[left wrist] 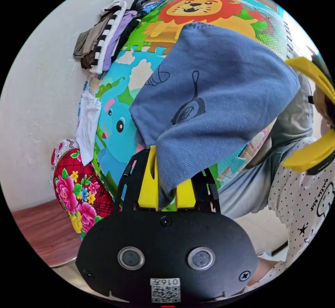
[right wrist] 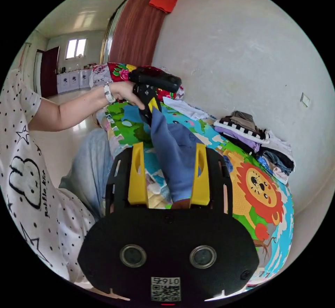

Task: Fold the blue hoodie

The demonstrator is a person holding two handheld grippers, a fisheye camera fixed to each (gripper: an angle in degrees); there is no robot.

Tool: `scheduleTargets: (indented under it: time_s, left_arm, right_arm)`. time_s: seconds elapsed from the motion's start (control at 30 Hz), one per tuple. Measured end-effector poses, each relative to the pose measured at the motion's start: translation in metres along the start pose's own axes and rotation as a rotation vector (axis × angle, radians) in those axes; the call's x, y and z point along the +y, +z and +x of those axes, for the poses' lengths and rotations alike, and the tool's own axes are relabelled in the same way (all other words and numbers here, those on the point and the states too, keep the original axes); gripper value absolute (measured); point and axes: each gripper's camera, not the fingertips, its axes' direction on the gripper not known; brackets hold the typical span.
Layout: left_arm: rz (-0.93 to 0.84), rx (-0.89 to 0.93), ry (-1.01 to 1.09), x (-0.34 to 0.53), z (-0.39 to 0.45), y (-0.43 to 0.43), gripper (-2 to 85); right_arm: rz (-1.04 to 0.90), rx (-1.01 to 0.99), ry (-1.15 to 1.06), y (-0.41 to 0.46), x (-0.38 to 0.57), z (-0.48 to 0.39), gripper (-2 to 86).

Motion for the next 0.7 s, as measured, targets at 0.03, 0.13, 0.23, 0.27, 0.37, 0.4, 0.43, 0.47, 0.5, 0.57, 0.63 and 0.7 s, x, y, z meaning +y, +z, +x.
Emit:
scheduleTargets:
  time_s: [0.03,0.13,0.23,0.27,0.37,0.4,0.43,0.47,0.5,0.57,0.63,0.7]
  left_arm:
    - [0.018,0.007,0.005,-0.001,-0.008,-0.005,5.9]
    - [0.086,0.040,-0.005,0.004,-0.028,-0.017,5.8]
    - [0.165,0.086,-0.009,0.013,-0.042,-0.020,5.8]
    - [0.180,0.088,-0.010,0.016,-0.044,-0.018,5.9]
    - [0.208,0.049,-0.027,0.026,-0.043,-0.005,6.0]
    - [0.215,0.043,-0.031,0.027,-0.041,-0.002,6.0]
    - [0.229,0.028,-0.031,0.031,-0.036,0.004,6.0]
    - [0.235,0.022,-0.012,0.033,-0.028,0.010,6.1]
    - [0.232,0.017,-0.007,0.034,-0.024,0.013,6.1]
    - [0.203,0.000,0.066,0.039,-0.009,0.020,6.2]
    - [0.213,0.036,0.133,0.049,-0.007,0.014,6.2]
    - [0.247,0.073,0.175,0.062,-0.015,0.000,6.2]
  right_arm:
    - [-0.041,0.100,-0.048,0.017,-0.020,-0.014,20.4]
    - [-0.109,0.261,-0.135,0.054,-0.058,-0.034,20.4]
    - [-0.222,0.461,-0.162,0.081,-0.081,-0.032,19.4]
    - [-0.242,0.496,-0.171,0.083,-0.084,-0.030,19.0]
    - [-0.348,0.568,-0.245,0.093,-0.092,-0.015,17.9]
    - [-0.392,0.535,-0.275,0.097,-0.093,-0.006,17.7]
    - [-0.400,0.494,-0.294,0.097,-0.096,0.002,16.8]
    - [-0.396,0.475,-0.311,0.097,-0.098,0.006,16.1]
    - [-0.405,0.434,-0.377,0.097,-0.105,0.010,14.8]
    - [-0.452,0.388,-0.460,0.098,-0.124,0.018,13.2]
    - [-0.499,0.250,-0.562,0.088,-0.160,0.033,12.4]
    - [-0.522,0.143,-0.634,0.079,-0.193,0.047,12.1]
